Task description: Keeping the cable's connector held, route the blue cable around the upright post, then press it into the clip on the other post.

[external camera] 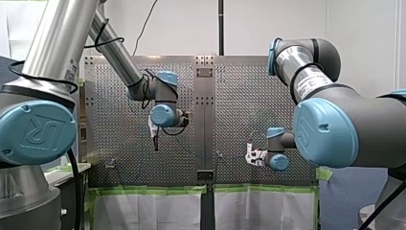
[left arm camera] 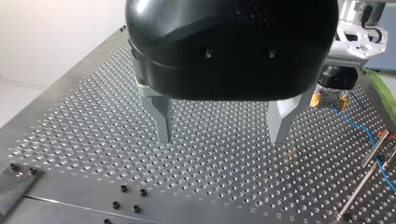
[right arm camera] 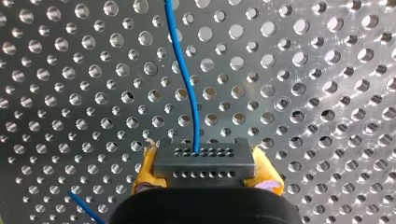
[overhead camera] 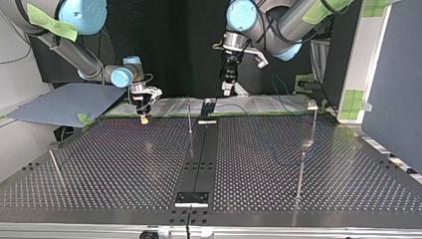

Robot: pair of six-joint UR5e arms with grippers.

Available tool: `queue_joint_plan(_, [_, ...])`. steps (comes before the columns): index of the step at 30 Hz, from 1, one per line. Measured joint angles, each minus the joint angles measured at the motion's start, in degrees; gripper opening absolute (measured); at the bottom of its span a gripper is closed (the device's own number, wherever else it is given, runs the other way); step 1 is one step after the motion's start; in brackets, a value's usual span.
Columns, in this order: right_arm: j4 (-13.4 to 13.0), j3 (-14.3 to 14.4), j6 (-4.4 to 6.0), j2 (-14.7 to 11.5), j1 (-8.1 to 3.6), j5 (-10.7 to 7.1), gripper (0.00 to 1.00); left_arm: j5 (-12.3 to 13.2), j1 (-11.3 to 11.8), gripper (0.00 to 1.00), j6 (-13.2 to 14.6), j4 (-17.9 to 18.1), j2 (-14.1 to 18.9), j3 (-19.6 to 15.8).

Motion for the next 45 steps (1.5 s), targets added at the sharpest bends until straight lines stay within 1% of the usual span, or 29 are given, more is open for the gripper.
queue_joint_plan(5, [0.0, -0.1, -0.01, 0.0, -0.05, -0.05, 0.00, 0.2, -0.1, 1.00, -0.6, -0.1, 3.0, -3.0])
queue_joint_plan(12, [0.2, -0.1, -0.15, 0.0, 0.05, -0.16, 0.00, 0.5, -0.2, 1.00, -0.8, -0.6, 6.8, -6.8])
queue_joint_plan(15, [0.8, -0.1, -0.43, 0.0, 0.07, -0.17, 0.00, 0.7, -0.2, 1.00, -0.8, -0.6, 8.4, -8.4])
queue_joint_plan(20, [1.6, -0.1, -1.32, 0.0, 0.14, -0.17, 0.00, 1.1, -0.2, 1.00, -0.9, -0.5, 11.2, -11.2])
queue_joint_plan(25, [2.0, -0.1, -1.55, 0.0, 0.37, -0.18, 0.00, 1.1, -0.2, 1.00, -0.8, -0.5, 13.8, -13.1])
queue_joint_plan(31, [2.0, -0.1, -1.58, 0.0, 0.43, -0.17, 0.00, 1.1, -0.2, 1.00, -0.8, -0.6, 14.6, -13.5])
queue_joint_plan(45, [2.0, -0.1, -1.58, 0.0, 0.45, -0.18, 0.00, 1.1, -0.2, 1.00, -0.8, -0.6, 14.6, -13.6])
